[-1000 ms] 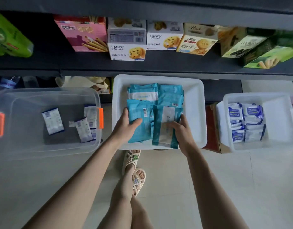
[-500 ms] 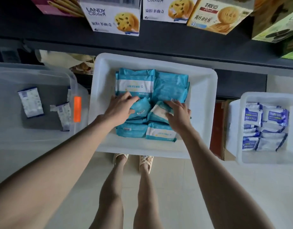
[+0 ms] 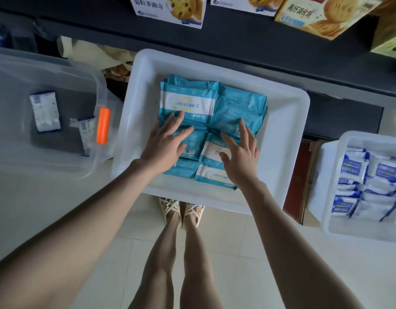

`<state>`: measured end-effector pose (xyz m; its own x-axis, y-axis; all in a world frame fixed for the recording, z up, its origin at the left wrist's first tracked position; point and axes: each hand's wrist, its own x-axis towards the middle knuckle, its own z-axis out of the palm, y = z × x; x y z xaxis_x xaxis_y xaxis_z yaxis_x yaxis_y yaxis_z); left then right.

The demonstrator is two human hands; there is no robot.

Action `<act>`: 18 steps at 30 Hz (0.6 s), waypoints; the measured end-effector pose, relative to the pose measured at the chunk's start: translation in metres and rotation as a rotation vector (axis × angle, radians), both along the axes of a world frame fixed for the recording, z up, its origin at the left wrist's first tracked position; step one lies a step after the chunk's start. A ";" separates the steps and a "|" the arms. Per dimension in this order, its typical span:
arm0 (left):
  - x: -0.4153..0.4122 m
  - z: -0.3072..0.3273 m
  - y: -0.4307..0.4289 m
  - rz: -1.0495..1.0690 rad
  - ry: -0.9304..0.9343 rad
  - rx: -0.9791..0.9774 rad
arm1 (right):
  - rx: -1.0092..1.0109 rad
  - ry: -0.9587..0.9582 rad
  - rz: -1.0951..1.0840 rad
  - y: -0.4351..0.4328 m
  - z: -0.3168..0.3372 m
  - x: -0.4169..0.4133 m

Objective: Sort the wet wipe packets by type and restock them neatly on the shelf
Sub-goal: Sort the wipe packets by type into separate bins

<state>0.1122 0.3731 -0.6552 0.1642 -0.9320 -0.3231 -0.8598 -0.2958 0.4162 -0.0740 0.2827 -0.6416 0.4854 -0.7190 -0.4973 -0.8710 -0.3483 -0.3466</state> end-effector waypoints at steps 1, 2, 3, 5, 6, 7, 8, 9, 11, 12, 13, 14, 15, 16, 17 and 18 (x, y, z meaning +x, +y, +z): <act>0.002 0.005 -0.004 0.022 0.026 0.009 | 0.015 0.002 -0.017 -0.002 0.004 0.003; 0.004 0.011 -0.008 0.050 0.060 0.011 | 0.026 -0.010 -0.042 -0.003 0.010 0.006; 0.007 0.017 -0.010 0.081 0.100 0.004 | 0.039 -0.036 -0.072 -0.004 0.016 0.010; 0.012 0.032 -0.011 0.140 0.171 -0.009 | 0.072 -0.110 -0.129 -0.002 0.028 0.020; 0.015 0.038 -0.009 0.165 0.192 -0.015 | 0.086 -0.141 -0.157 0.000 0.034 0.027; 0.019 0.044 -0.006 0.191 0.205 -0.028 | 0.091 -0.165 -0.188 0.002 0.040 0.035; 0.024 0.049 -0.001 0.219 0.216 -0.042 | 0.087 -0.184 -0.215 0.005 0.047 0.044; 0.030 0.055 0.005 0.247 0.226 -0.057 | 0.077 -0.205 -0.239 0.008 0.052 0.054; 0.044 0.066 0.019 0.295 0.238 -0.086 | 0.058 -0.250 -0.260 0.018 0.062 0.075; 0.053 0.071 0.028 0.321 0.246 -0.105 | 0.055 -0.264 -0.257 0.024 0.066 0.087; 0.063 0.074 0.038 0.352 0.256 -0.121 | 0.056 -0.273 -0.250 0.032 0.070 0.099; 0.074 0.077 0.050 0.387 0.267 -0.126 | 0.065 -0.283 -0.242 0.039 0.072 0.112; 0.087 0.078 0.063 0.423 0.285 -0.127 | 0.079 -0.293 -0.236 0.048 0.073 0.127; 0.101 0.078 0.077 0.460 0.315 -0.126 | 0.098 -0.302 -0.233 0.058 0.074 0.141; 0.115 0.078 0.090 0.496 0.351 -0.127 | 0.117 -0.311 -0.234 0.068 0.073 0.157; 0.129 0.077 0.104 0.532 0.378 -0.121 | 0.136 -0.319 -0.237 0.080 0.072 0.173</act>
